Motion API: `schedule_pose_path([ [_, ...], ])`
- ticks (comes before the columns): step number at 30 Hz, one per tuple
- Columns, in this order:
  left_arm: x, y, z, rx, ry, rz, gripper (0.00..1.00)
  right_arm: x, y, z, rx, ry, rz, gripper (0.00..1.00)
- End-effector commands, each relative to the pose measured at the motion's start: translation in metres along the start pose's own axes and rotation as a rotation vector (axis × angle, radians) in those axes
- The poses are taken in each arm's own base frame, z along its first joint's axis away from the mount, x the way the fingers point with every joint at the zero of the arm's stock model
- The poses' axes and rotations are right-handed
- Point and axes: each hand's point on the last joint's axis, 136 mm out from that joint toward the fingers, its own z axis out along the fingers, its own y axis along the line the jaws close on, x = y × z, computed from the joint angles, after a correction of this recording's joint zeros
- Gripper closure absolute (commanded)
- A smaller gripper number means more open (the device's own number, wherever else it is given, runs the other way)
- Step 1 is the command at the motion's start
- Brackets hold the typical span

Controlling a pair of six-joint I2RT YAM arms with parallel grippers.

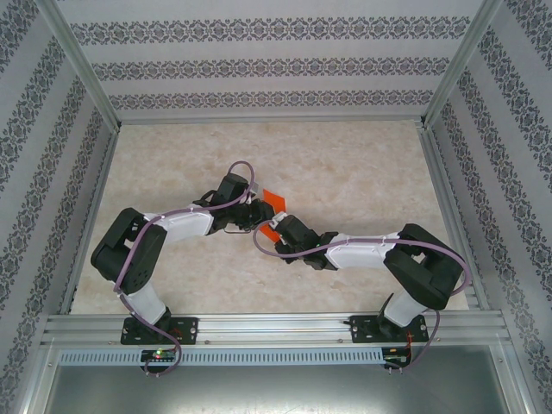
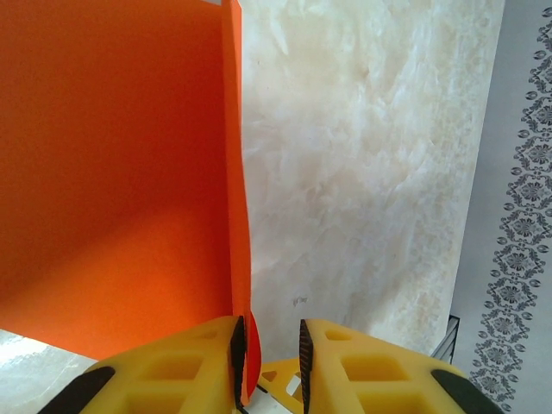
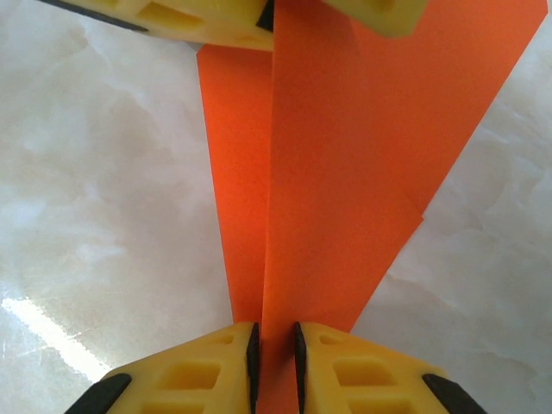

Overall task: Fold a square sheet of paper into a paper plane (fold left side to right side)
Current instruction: Fourth fold the wing at the center of the table.

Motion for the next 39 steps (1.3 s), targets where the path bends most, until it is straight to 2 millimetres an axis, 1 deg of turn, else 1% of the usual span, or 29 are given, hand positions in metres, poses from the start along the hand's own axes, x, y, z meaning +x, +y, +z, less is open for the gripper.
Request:
schedule_pose_path([
  [1, 0.001, -0.004, 0.003, -0.007, 0.008, 0.028, 0.73, 0.005, 0.004, 0.001, -0.013, 0.007, 0.013, 0.80],
  [5, 0.000, -0.005, 0.004, -0.002, 0.007, 0.026, 0.72, 0.007, 0.005, 0.002, -0.021, 0.014, 0.017, 0.81],
  [7, -0.001, -0.006, 0.000, -0.002, -0.011, 0.033, 0.66, 0.008, 0.004, 0.002, -0.029, 0.013, 0.030, 0.83],
  [11, -0.006, -0.012, -0.017, 0.005, -0.047, 0.054, 0.55, 0.010, 0.004, 0.004, -0.054, 0.020, 0.052, 0.84],
  [14, -0.011, -0.012, -0.030, 0.017, -0.069, 0.046, 0.46, 0.012, 0.004, 0.004, -0.058, 0.023, 0.055, 0.85],
  [16, -0.015, -0.008, -0.038, 0.012, -0.088, 0.032, 0.42, 0.013, 0.003, 0.004, -0.060, 0.024, 0.057, 0.85],
  [18, -0.021, 0.000, -0.048, 0.001, -0.110, 0.017, 0.40, 0.013, 0.003, 0.004, -0.064, 0.024, 0.063, 0.85],
  [21, -0.029, 0.011, -0.064, -0.012, -0.149, -0.006, 0.39, 0.012, 0.004, 0.004, -0.082, 0.021, 0.080, 0.86],
  [23, -0.032, 0.019, -0.074, -0.023, -0.170, -0.015, 0.38, 0.010, 0.005, 0.003, -0.100, 0.015, 0.094, 0.87],
  [25, -0.032, 0.025, -0.079, -0.033, -0.179, -0.012, 0.38, 0.005, 0.007, 0.001, -0.134, 0.002, 0.115, 0.87],
  [27, -0.027, 0.028, -0.080, -0.037, -0.165, 0.000, 0.39, 0.001, 0.009, 0.000, -0.170, -0.005, 0.139, 0.88],
  [29, -0.022, 0.030, -0.075, -0.019, -0.139, -0.004, 0.40, -0.001, 0.009, -0.002, -0.211, -0.006, 0.170, 0.89],
  [33, -0.012, 0.032, -0.059, 0.040, -0.096, -0.034, 0.45, -0.004, 0.010, -0.002, -0.309, -0.010, 0.255, 0.90],
  [35, -0.009, 0.032, -0.049, 0.049, -0.077, -0.037, 0.49, -0.004, 0.009, -0.002, -0.341, -0.012, 0.289, 0.90],
  [39, -0.008, 0.028, -0.030, 0.058, -0.047, -0.038, 0.58, -0.001, 0.007, 0.000, -0.374, -0.013, 0.335, 0.92],
])
